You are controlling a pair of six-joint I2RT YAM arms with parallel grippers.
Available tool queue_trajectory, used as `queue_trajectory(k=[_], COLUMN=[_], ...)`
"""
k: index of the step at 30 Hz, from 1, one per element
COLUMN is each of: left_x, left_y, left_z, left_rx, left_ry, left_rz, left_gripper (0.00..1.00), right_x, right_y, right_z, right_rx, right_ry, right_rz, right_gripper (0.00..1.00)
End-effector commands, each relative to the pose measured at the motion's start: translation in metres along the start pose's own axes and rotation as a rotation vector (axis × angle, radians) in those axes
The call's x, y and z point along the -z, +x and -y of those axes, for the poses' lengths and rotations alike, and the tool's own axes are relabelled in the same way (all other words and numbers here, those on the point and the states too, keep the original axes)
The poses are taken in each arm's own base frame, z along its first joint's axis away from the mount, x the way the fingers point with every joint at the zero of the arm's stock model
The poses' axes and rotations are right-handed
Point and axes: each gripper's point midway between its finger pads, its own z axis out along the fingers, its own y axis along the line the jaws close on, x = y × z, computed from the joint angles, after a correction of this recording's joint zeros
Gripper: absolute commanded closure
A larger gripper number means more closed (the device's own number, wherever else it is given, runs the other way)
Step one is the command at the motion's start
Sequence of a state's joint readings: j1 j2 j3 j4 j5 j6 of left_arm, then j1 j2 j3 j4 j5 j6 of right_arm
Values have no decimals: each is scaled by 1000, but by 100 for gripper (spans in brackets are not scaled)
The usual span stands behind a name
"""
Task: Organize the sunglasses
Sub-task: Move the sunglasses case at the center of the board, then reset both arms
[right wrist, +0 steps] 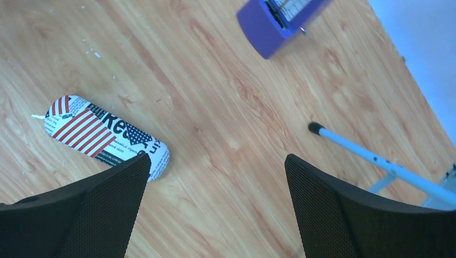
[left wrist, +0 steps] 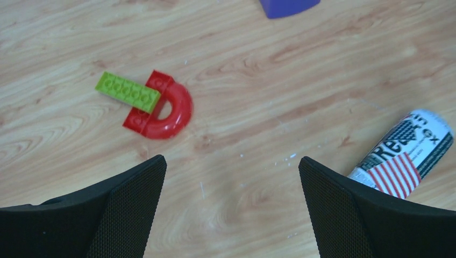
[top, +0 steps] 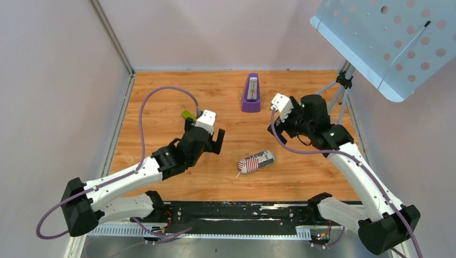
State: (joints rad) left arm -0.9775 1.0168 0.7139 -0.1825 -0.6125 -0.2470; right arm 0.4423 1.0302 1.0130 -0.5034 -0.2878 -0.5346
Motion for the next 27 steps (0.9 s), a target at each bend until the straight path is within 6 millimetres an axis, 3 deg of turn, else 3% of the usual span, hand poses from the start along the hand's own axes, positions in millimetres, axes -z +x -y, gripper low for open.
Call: queue_trajectory(k=[1, 4, 7, 12, 17, 21, 27], left_x=[-13, -23, -28, -23, -13, -11, -4], left_y=[-22, -32, -27, -17, -2, 24, 1], left_z=[0, -16, -43, -72, -70, -62, -75], left_rx=[14, 66, 115, -4, 16, 26, 6], left_ry=[102, 128, 82, -12, 11, 57, 4], left_rz=[-62, -116, -133, -134, -144, -173, -97], left_gripper=[3, 3, 2, 1, 0, 0, 0], right_x=[20, 20, 27, 19, 10, 7, 4], right_y=[22, 11, 5, 38, 49, 58, 61], right_z=[1, 22, 56, 76, 73, 69, 59], right_rx=[-171, -248, -442, -549, -637, -543, -536], right_ry=[12, 144, 300, 415, 437, 425, 370], right_rz=[-110, -47, 84, 3, 6, 29, 18], right_gripper=[0, 0, 0, 0, 0, 0, 0])
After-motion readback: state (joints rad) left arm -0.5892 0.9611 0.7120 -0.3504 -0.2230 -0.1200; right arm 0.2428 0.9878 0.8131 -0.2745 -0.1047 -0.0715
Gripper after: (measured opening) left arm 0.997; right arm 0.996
